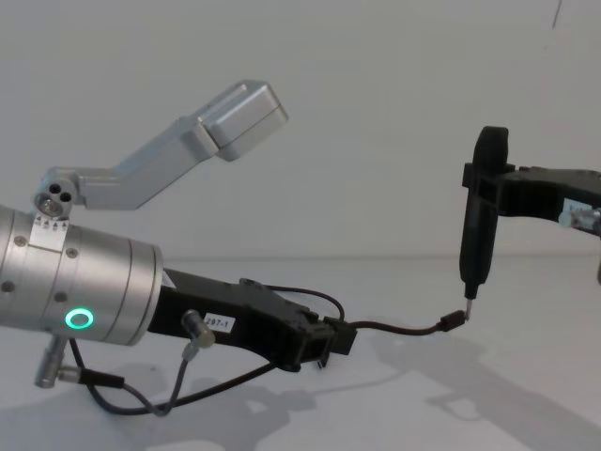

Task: Pick up the data cable with the one hand.

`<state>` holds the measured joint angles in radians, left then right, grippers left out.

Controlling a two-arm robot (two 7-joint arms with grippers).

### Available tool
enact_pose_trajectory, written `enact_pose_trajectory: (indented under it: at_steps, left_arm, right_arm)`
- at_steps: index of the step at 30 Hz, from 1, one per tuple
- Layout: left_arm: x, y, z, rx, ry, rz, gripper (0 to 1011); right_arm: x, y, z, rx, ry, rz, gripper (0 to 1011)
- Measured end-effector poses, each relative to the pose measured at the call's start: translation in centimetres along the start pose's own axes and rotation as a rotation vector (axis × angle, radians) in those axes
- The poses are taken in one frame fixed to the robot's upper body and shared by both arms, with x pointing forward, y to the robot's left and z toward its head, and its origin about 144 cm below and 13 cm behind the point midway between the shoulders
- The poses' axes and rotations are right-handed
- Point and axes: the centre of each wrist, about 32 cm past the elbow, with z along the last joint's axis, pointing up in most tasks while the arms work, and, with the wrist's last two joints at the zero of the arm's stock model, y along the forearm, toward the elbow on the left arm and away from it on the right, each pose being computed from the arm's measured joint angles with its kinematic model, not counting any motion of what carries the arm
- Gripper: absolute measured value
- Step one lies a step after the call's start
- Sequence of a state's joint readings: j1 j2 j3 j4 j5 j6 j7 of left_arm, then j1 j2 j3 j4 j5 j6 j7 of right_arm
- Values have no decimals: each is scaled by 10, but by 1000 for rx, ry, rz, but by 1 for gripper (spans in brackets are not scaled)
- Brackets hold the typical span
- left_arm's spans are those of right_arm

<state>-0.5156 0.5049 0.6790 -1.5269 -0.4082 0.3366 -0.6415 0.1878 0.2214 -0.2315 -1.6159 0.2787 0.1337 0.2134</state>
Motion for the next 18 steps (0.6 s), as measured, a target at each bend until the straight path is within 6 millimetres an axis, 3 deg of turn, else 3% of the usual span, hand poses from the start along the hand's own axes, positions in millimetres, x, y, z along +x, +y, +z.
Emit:
enact_pose_trajectory:
  at_steps: [18]
  left_arm:
    - [0, 0, 0, 0, 0, 0, 42]
  right_arm:
    - [-3, 3, -2, 12, -1, 11, 279]
